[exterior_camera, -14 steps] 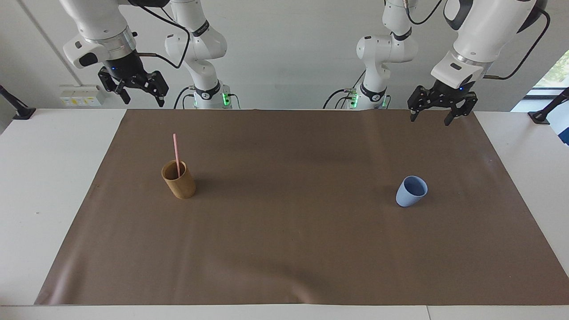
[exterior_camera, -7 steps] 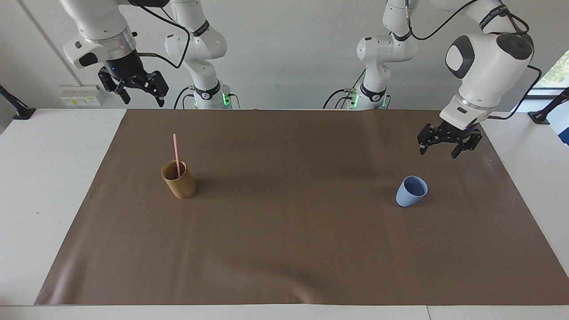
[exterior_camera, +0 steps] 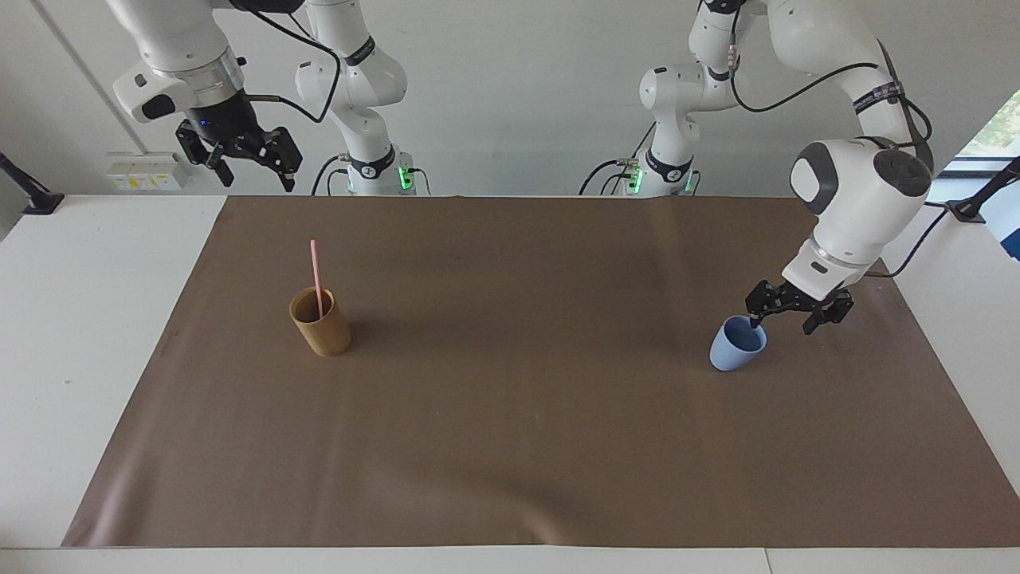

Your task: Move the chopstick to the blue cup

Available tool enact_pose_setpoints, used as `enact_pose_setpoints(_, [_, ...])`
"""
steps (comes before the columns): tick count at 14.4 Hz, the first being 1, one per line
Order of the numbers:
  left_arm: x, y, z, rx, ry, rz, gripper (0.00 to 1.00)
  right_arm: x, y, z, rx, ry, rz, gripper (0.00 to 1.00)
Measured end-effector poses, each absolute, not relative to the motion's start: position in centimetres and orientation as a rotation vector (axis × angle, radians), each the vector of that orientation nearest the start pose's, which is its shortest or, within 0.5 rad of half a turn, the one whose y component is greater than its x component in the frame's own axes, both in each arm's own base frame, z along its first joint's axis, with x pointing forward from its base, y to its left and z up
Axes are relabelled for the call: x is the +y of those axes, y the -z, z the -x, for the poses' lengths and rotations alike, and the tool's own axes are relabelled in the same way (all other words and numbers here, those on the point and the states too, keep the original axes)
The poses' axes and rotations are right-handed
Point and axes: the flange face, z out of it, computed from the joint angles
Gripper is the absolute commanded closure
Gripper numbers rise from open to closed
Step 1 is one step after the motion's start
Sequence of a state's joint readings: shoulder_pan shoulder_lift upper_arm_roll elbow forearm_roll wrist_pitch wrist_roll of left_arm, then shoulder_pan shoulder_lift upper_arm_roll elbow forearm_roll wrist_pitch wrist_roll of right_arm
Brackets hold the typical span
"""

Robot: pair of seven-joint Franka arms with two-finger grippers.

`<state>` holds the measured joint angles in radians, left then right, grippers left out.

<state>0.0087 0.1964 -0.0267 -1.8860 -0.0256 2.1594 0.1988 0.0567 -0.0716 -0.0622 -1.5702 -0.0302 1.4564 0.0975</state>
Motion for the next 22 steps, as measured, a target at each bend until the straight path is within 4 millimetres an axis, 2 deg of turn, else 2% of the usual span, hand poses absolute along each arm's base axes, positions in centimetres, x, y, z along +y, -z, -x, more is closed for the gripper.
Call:
enact_pose_setpoints(2, [-1.3, -38.6, -61.0, 0.321, 0.126, 3.143, 0.35, -0.8, -65.3, -52.0, 0.167, -0.065, 3.164, 0.00])
enact_pose_setpoints(4, [-1.5, -37.1, -60.5, 0.327, 0.124, 3.143, 1.00, -0.8, -65.3, -52.0, 0.167, -0.065, 3.164, 0.00])
enact_pose_setpoints(9, [-1.9, -36.8, -60.3, 0.336, 0.120, 3.143, 1.00, -0.8, -65.3, -52.0, 0.167, -0.066, 3.164, 0.00])
enact_pose_setpoints(11, [-3.4, -37.0, -60.3, 0.370, 0.124, 3.142, 1.00, -0.8, -65.3, -52.0, 0.168, -0.066, 3.164, 0.00])
enact_pose_setpoints(12, [-4.9, -37.1, -60.2, 0.376, 0.124, 3.144, 1.00, -0.8, -65.3, -52.0, 0.168, -0.066, 3.164, 0.00])
enact_pose_setpoints(14, [-9.5, -37.1, -59.7, 0.306, 0.120, 3.160, 1.00, -0.8, -65.3, -52.0, 0.168, -0.066, 3.164, 0.00])
enact_pose_setpoints(16, [-15.7, -37.3, -58.4, 0.205, 0.117, 3.180, 1.00, -0.8, -65.3, -52.0, 0.169, -0.066, 3.164, 0.00])
enact_pose_setpoints(18, [-22.0, -37.6, -56.3, 0.151, 0.115, 3.194, 1.00, -0.8, -65.3, -52.0, 0.168, -0.067, 3.164, 0.00])
enact_pose_setpoints(20, [-27.5, -37.7, -53.8, 0.107, 0.106, 3.205, 1.00, -0.7, -65.3, -52.0, 0.164, -0.067, 3.164, 0.00])
enact_pose_setpoints(22, [-31.6, -37.7, -51.6, 0.080, 0.100, 3.212, 1.00, -0.7, -65.4, -52.3, 0.145, -0.033, 3.165, 0.00])
